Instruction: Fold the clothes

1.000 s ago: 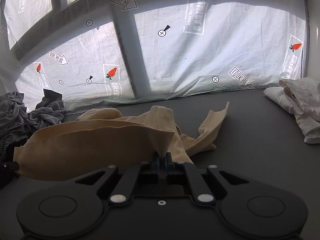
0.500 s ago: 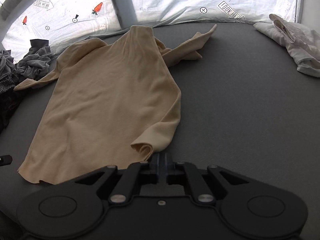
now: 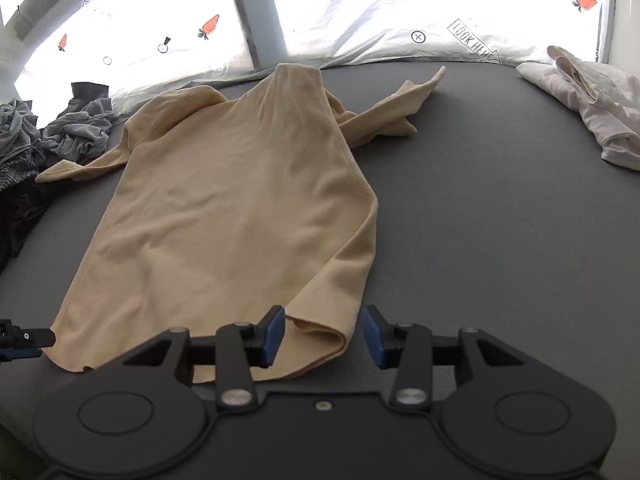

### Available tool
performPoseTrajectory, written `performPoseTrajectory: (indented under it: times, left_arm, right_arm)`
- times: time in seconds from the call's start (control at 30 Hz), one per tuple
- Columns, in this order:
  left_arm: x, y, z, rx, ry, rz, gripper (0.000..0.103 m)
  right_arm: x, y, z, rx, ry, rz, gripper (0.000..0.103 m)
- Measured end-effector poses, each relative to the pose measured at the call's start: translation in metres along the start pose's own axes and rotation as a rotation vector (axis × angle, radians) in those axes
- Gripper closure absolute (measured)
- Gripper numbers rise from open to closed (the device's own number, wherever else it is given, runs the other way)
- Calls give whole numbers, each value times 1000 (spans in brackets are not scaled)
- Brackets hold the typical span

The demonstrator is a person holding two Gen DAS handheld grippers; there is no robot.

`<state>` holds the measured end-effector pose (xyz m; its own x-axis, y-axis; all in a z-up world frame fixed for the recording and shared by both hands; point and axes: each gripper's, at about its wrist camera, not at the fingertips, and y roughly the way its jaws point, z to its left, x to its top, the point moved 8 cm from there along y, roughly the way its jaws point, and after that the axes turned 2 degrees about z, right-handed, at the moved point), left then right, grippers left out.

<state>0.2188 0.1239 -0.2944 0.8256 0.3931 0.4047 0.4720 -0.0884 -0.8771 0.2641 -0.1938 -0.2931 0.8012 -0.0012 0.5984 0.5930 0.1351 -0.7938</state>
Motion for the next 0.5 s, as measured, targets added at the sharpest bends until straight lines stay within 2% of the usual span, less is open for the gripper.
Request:
performPoseTrajectory:
  times: [0.1, 0.13, 0.17, 0.2, 0.27, 0.37, 0.5]
  left_arm:
    - [-2, 8, -3, 32, 28, 3, 56]
    - [-2, 8, -4, 45, 42, -3, 69]
    - [-2, 8, -4, 58, 56, -6, 83]
    - [-3, 8, -5, 68, 69, -8, 100]
    - [-3, 4, -4, 50, 69, -5, 101]
    - [-6, -6, 2, 51, 42, 0, 101]
    - [-17, -18, 11, 80, 40, 31, 101]
  right_arm:
    - [-1, 17, 2, -44, -64, 44, 59]
    - [-2, 22, 2, -60, -82, 61, 60]
    - [-2, 26, 1, -63, -86, 72, 66]
    - [-3, 26, -2, -50, -72, 74, 82]
    - [-4, 22, -6, -26, -47, 62, 95]
    - [-6, 5, -9, -27, -41, 27, 96]
    - [-24, -14, -6, -3, -43, 54, 96]
